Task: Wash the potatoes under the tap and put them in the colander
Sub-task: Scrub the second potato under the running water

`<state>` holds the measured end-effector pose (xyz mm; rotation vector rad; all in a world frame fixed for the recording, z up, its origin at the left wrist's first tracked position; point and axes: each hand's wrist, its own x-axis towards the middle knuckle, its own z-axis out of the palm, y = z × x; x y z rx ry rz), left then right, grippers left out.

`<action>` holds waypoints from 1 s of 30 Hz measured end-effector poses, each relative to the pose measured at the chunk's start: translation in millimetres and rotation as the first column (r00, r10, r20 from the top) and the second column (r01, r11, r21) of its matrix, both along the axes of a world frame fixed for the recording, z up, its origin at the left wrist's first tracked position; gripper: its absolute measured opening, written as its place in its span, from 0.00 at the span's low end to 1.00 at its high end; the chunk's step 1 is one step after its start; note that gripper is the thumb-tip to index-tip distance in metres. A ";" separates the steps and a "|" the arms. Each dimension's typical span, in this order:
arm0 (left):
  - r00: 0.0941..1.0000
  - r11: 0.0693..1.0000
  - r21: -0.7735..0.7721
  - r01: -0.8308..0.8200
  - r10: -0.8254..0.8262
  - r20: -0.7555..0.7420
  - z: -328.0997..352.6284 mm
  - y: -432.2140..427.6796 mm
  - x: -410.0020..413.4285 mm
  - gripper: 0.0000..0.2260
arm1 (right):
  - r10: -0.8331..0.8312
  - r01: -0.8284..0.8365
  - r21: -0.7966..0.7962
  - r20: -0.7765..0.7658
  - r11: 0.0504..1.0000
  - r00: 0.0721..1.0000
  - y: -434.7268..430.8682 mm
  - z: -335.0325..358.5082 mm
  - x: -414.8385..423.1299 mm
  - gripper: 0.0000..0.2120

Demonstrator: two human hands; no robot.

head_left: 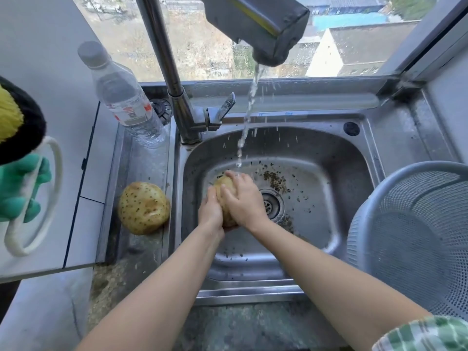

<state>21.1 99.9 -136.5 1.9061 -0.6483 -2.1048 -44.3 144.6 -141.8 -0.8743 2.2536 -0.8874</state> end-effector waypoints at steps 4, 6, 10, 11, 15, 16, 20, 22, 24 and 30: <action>0.996 0.984 0.155 0.084 -0.078 -0.044 10.2 -8.1 3.8 0.23 | -0.178 0.183 0.051 0.576 0.982 0.798 -10.6 5.4 -25.4 0.18; 0.986 0.955 0.251 0.155 -0.136 -0.092 14.9 -9.7 7.0 0.24 | -0.260 0.288 0.113 0.796 0.951 0.547 -7.5 4.8 -31.3 0.14; 0.934 0.907 0.234 0.351 -0.323 -0.151 16.7 -7.6 13.9 0.27 | -0.405 0.400 0.271 0.864 0.875 0.299 0.2 2.5 -30.4 0.08; 0.899 0.888 0.148 0.436 -0.422 -0.121 16.2 -6.6 13.2 0.27 | -0.454 0.432 0.322 0.856 0.843 0.248 1.1 3.1 -30.5 0.08; 0.750 0.705 -0.289 0.648 -0.657 0.079 14.8 2.1 8.7 0.35 | -0.647 0.542 0.470 0.738 0.697 0.192 -3.0 -1.5 -33.7 0.13; 0.754 0.688 -0.354 0.633 -0.651 0.083 14.8 4.9 7.2 0.32 | -0.663 0.553 0.466 0.714 0.691 0.226 -3.9 -5.0 -35.4 0.14; 0.798 0.630 -0.492 0.600 -0.514 0.314 13.6 1.7 4.1 0.20 | -0.538 0.463 0.343 0.744 0.817 0.398 2.3 -7.9 -35.0 0.21; 0.833 0.701 -0.450 0.553 -0.456 0.314 11.6 -3.4 3.3 0.26 | -0.464 0.449 0.258 0.768 0.855 0.442 7.0 -9.6 -34.0 0.25; 0.895 0.818 -0.364 0.446 -0.405 0.186 12.6 -4.3 1.3 0.29 | -0.418 0.474 0.207 0.817 0.856 0.397 8.7 -7.3 -32.8 0.24; 0.894 0.895 -0.142 0.422 -0.437 -0.099 15.2 5.3 4.5 0.26 | -0.565 0.662 0.316 0.801 0.680 0.198 12.6 -9.2 -44.3 0.22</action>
